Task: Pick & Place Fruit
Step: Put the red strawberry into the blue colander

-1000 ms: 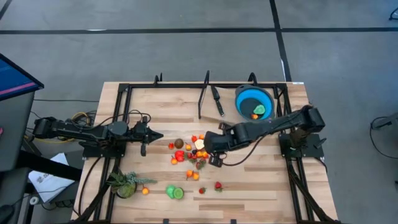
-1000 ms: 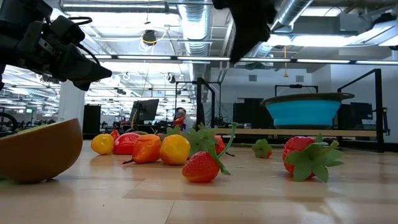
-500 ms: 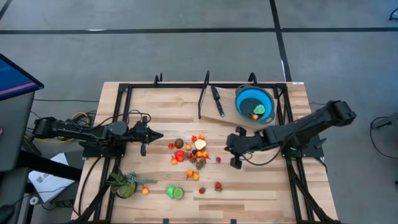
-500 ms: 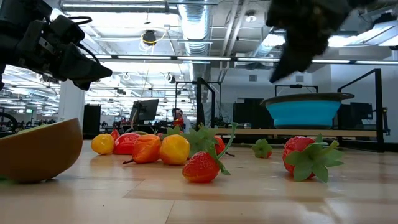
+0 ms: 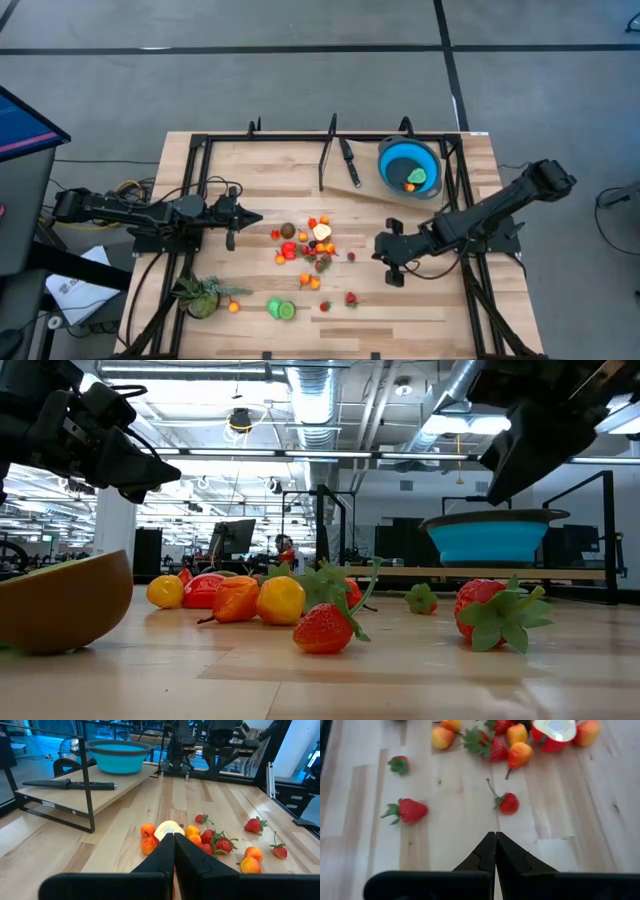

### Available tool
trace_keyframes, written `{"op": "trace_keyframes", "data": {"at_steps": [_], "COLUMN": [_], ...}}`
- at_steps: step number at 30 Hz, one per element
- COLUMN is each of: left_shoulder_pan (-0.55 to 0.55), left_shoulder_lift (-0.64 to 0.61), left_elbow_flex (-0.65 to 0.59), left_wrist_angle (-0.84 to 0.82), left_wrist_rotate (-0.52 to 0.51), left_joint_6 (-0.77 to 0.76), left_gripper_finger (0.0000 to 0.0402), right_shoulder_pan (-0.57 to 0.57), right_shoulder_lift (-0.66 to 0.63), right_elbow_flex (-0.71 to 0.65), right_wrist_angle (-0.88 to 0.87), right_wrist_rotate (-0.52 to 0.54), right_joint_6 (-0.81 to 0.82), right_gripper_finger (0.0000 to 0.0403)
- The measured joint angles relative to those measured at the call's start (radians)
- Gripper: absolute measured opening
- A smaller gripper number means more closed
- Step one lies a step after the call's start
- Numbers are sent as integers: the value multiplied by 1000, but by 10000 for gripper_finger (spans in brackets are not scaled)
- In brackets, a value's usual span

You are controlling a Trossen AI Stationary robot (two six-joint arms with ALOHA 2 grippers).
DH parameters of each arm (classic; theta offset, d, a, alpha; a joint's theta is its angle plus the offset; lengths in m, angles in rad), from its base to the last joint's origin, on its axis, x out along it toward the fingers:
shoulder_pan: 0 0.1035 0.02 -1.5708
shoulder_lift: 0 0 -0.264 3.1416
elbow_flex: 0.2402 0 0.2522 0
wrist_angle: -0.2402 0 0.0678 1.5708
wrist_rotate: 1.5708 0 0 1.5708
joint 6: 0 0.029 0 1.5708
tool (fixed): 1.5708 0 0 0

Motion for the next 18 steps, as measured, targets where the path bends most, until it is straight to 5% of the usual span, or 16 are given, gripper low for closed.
{"op": "trace_keyframes", "data": {"at_steps": [6,13,18], "left_shoulder_pan": [0,0,0], "left_shoulder_lift": [0,0,0], "left_elbow_flex": [0,0,0], "left_wrist_angle": [1,3,3], "left_wrist_rotate": [0,0,0], "left_joint_6": [1,2,0], "left_gripper_finger": [1,1,1], "right_shoulder_pan": [-11,-52,-100], "right_shoulder_lift": [-65,-133,-134], "right_elbow_flex": [2,0,1], "right_wrist_angle": [-15,16,34], "right_wrist_rotate": [3,-7,-171], "right_joint_6": [-4,-186,-354], "right_gripper_finger": [0,0,0]}}
